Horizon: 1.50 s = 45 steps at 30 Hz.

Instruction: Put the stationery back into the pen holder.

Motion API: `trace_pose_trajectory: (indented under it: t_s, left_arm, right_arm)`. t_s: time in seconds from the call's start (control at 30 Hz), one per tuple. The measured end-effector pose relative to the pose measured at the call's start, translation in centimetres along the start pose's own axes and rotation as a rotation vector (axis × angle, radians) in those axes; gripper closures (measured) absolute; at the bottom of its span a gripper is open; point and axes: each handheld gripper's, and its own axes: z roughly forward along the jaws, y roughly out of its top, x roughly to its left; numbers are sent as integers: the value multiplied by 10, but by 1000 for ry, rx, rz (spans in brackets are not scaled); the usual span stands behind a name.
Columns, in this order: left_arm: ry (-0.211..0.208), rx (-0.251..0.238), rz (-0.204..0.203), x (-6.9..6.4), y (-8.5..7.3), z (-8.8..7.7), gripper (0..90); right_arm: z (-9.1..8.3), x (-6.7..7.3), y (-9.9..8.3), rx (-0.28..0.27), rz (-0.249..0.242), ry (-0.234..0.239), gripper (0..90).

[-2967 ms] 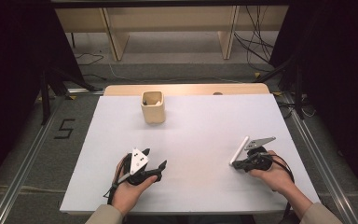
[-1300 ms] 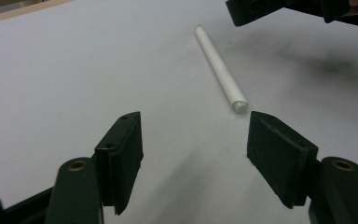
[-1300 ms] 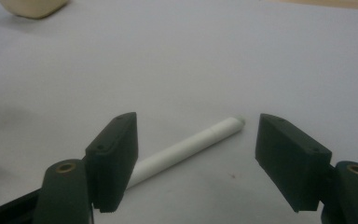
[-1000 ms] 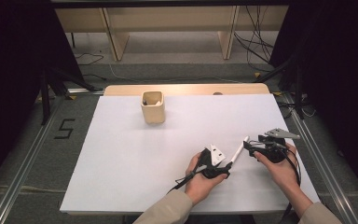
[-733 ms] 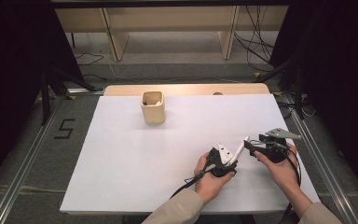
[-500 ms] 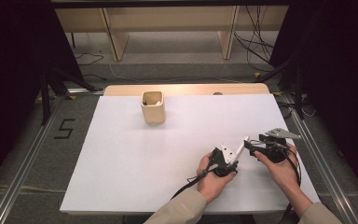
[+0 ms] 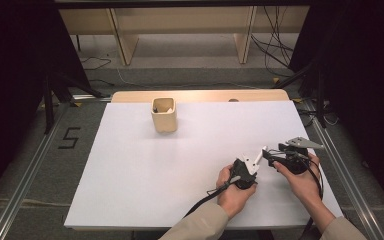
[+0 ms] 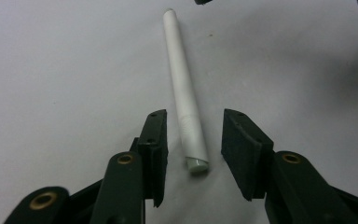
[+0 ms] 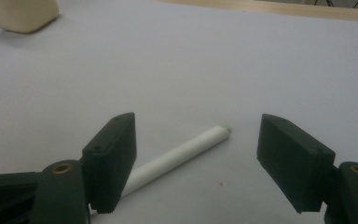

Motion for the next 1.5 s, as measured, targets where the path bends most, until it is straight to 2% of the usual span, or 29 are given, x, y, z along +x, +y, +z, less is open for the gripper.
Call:
trace_pose_trajectory:
  t_s: [0.2,0.5,1.0,1.5]
  left_arm:
    - [-4,25,-10,0,0,2,654]
    - [-13,35,-21,1,0,3,691]
    - [-8,35,-47,3,2,6,734]
    - [3,38,-45,2,2,6,777]
  right_arm:
    - [0,0,0,0,1,2,294]
    - [0,0,0,0,2,1,294]
    - [0,0,0,0,2,1,295]
    - [0,0,0,-1,3,2,294]
